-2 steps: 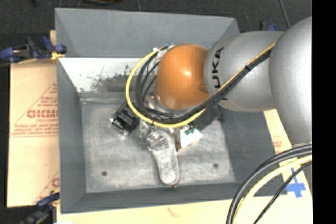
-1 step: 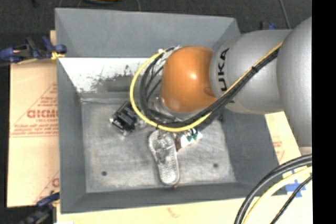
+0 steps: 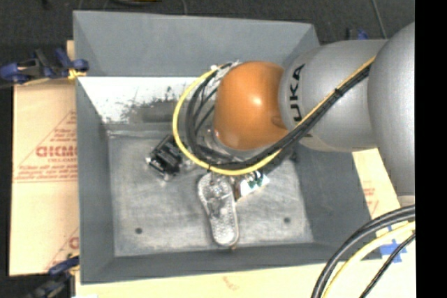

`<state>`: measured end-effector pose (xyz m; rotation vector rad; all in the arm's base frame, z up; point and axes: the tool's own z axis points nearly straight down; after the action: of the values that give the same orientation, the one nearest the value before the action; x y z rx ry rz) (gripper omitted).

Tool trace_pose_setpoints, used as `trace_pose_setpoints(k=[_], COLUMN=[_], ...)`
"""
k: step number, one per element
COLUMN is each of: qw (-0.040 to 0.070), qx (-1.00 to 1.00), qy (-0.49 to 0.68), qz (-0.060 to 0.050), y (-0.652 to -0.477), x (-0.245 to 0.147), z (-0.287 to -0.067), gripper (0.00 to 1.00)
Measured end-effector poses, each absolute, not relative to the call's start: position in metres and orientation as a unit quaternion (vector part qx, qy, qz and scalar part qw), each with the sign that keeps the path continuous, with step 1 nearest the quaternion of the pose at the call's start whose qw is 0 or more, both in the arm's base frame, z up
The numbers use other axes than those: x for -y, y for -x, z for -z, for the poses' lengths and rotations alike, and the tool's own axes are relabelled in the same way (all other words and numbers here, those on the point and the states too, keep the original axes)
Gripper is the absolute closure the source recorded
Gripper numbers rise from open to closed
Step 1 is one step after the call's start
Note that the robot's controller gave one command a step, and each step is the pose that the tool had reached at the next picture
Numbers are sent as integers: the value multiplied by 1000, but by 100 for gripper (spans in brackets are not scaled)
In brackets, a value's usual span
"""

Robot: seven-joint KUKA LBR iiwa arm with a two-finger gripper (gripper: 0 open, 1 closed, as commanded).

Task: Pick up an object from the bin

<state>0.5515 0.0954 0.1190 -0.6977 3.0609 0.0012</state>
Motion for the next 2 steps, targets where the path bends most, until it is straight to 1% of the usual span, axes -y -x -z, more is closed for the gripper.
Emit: trace_pose_setpoints(k=[1,2], qw=[-5,-10], qx=[-977,-984], qy=[215,178], qz=[-1,-7], y=[-592,-596], x=[-70,-57], z=[-91,-82], gripper=[0,0])
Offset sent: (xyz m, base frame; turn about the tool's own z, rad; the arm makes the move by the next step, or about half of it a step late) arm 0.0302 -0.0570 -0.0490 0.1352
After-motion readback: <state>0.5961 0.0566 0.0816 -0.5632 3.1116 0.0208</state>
